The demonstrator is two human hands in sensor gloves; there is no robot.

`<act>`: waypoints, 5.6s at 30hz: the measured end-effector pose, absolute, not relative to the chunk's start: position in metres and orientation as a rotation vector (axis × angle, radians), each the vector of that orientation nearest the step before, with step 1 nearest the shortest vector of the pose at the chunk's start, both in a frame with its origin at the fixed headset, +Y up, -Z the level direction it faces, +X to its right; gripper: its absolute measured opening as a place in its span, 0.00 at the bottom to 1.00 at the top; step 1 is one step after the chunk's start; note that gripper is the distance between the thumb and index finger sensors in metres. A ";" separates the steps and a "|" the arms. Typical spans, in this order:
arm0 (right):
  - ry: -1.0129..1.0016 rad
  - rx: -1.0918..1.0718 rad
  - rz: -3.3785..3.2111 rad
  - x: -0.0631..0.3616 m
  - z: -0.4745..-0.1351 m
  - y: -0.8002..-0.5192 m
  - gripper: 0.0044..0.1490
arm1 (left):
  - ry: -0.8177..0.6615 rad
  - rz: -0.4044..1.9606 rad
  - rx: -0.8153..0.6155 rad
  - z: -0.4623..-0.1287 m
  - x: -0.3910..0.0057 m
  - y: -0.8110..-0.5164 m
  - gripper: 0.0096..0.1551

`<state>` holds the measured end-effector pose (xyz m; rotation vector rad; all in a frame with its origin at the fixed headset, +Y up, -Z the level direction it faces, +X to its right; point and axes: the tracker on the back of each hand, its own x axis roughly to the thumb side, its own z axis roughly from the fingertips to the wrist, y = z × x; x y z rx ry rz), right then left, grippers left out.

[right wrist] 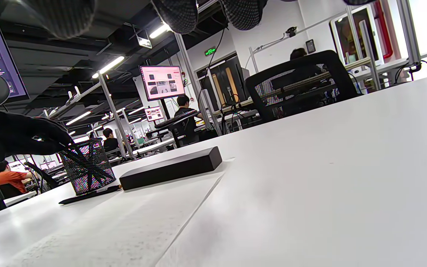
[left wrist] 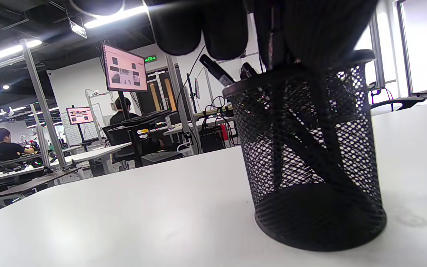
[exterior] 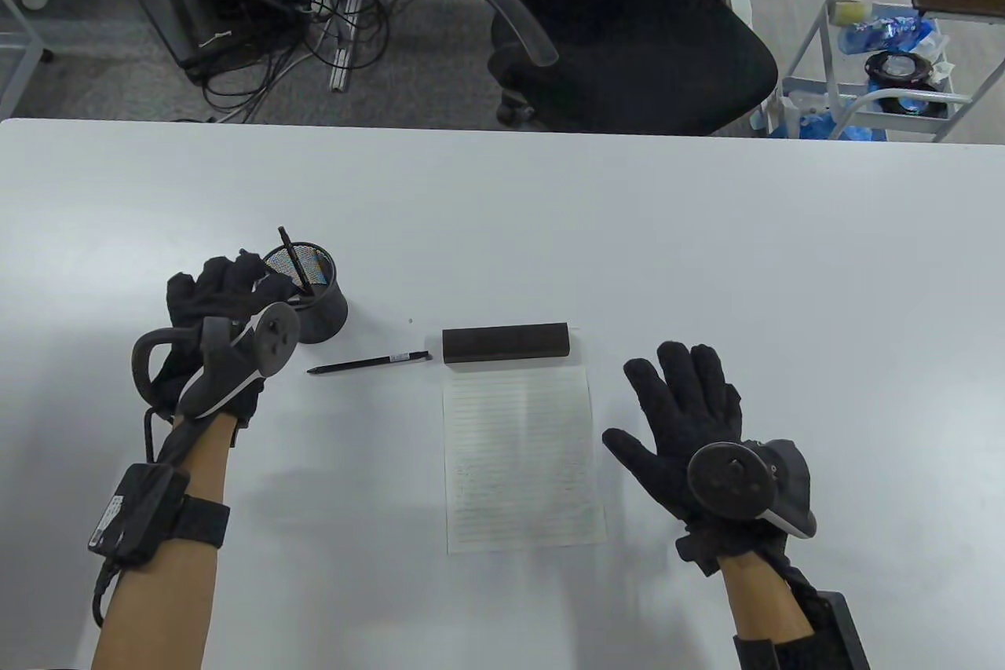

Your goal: Press to extend mechanical pencil leads

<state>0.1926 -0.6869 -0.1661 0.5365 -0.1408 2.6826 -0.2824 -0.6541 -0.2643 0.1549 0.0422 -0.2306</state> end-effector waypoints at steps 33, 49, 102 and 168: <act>-0.137 0.536 2.682 0.192 -0.165 -0.688 0.52 | -0.073 0.839 0.232 -0.209 -0.253 -0.631 0.25; -0.128 0.528 2.683 0.193 -0.166 -0.689 0.52 | -0.374 1.857 -0.199 -0.226 -0.161 -0.702 0.27; -0.119 0.529 2.682 0.192 -0.166 -0.689 0.52 | -0.369 2.001 -0.307 -0.214 -0.143 -0.752 0.22; -0.128 0.540 2.675 0.192 -0.165 -0.689 0.52 | -0.356 1.393 -0.144 -0.218 -0.157 -0.714 0.30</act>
